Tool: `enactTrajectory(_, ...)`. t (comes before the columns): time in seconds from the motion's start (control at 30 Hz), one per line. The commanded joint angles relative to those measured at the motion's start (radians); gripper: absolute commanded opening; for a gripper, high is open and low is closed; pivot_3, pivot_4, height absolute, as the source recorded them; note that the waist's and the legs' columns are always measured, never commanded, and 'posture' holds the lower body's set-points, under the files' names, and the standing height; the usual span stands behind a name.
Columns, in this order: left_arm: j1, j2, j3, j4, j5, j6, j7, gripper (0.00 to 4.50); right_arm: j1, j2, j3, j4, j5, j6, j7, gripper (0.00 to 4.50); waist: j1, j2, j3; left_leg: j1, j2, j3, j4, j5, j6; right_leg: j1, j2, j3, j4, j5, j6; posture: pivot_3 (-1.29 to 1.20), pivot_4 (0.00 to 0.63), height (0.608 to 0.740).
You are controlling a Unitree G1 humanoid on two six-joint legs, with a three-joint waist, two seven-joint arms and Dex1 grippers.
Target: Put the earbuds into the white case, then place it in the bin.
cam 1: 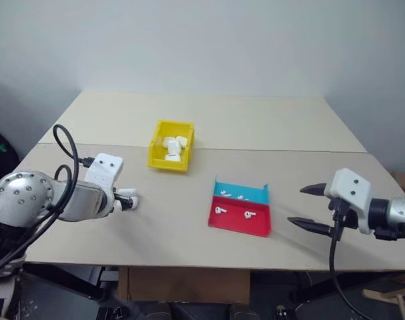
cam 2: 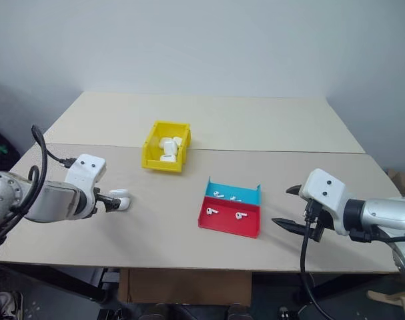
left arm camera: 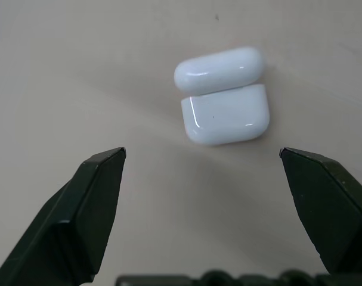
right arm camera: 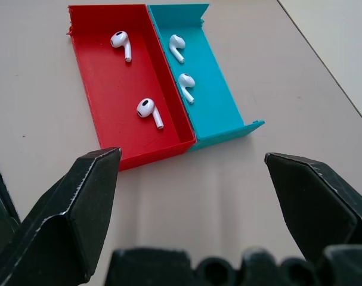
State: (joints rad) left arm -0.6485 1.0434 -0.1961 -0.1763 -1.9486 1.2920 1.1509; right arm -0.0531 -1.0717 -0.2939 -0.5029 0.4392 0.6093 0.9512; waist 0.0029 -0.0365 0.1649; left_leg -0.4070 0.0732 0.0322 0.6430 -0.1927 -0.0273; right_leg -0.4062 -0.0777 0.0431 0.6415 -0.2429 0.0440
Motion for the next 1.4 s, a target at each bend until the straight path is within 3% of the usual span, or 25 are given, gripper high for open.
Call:
enactTrajectory(0.03,0.0,-0.029,-0.005,0.03,-0.024,-0.114,0.081,4.5,0.013,-0.005,-0.033,-0.031,-0.014,0.007,-0.021,4.49,0.008,0.0,0.0,0.0,0.0,0.0,0.0,0.0,0.0,0.0,0.0,0.0,0.0,0.0,0.0,0.0,0.15,0.74)
enactTrajectory(0.13,0.005,-0.084,0.025,0.046,-0.024,-0.143,0.061,4.5,0.034,0.001,-0.054,-0.055,0.0,0.023,-0.027,4.49,0.011,0.0,0.0,-0.001,0.0,0.0,0.0,0.0,0.0,0.0,0.0,0.0,-0.001,0.0,0.0,0.0,0.15,0.74)
enactTrajectory(0.73,-0.086,-0.136,-0.047,0.152,-0.024,-0.141,0.097,4.5,0.045,0.006,-0.026,-0.062,-0.028,0.037,-0.062,4.49,0.011,0.0,0.0,-0.001,-0.001,-0.001,0.0,0.0,0.0,0.0,0.0,0.0,-0.002,0.0,0.0,0.0,0.15,0.74)
enactTrajectory(1.4,-0.167,-0.25,-0.019,0.346,0.175,-0.026,-0.026,4.5,0.098,-0.003,-0.042,-0.072,-0.051,0.047,-0.079,4.49,0.01,0.0,0.0,-0.002,-0.002,-0.001,0.0,0.0,0.0,0.0,-0.001,-0.001,-0.002,0.0,0.0,0.0,0.15,0.74)
